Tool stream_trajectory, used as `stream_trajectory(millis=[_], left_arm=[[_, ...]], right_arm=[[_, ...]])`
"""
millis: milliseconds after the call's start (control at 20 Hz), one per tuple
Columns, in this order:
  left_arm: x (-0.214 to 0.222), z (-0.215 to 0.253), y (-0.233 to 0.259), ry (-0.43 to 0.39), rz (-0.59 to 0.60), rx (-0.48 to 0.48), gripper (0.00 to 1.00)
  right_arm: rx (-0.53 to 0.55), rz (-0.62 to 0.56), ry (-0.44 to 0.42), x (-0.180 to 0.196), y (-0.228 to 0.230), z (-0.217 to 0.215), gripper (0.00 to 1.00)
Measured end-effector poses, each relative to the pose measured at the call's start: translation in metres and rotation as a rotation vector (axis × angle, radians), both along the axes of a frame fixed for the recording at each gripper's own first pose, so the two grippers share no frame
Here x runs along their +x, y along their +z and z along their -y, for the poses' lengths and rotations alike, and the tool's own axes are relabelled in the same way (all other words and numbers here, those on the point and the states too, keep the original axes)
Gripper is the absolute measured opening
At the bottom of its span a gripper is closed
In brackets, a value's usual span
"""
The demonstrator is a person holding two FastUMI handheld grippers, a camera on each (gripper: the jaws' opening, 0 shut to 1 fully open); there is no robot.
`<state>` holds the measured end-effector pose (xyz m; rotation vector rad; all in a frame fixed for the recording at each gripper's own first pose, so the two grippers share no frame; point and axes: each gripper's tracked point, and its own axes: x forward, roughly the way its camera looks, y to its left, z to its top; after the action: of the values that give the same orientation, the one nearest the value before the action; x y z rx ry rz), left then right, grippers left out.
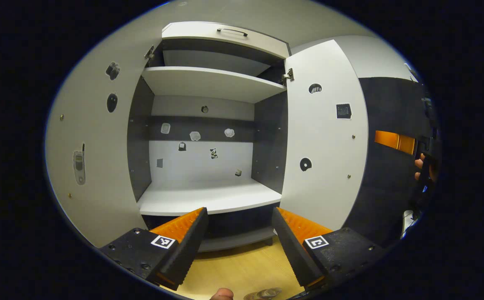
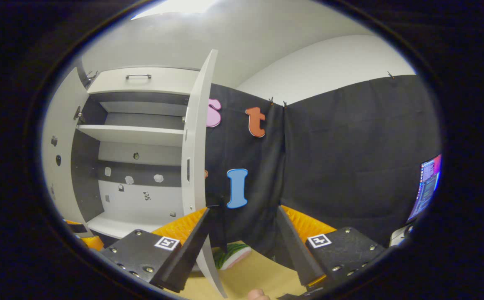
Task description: Grasp the bottle in the cabinet with the left hand and place it on the coaster, then close the right door with the right hand and the left door with the left hand.
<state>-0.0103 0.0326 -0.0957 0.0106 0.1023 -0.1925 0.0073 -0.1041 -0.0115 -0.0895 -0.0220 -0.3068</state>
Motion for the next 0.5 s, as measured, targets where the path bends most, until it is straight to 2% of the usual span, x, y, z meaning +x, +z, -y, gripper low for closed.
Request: stream_trajectory(millis=[200,500], left_arm=[[-0.002,-0.013,0.01,0.059,0.001,0.026,0.97],[-0.004,-0.033,0.026,0.147,0.016,-0.005,0.97]], right_arm=[[-0.003,-0.012,0.0,0.01,-0.007,0.005,0.94],[0.003,-0.021,0.015,0.022,-0.013,0.01,0.96]])
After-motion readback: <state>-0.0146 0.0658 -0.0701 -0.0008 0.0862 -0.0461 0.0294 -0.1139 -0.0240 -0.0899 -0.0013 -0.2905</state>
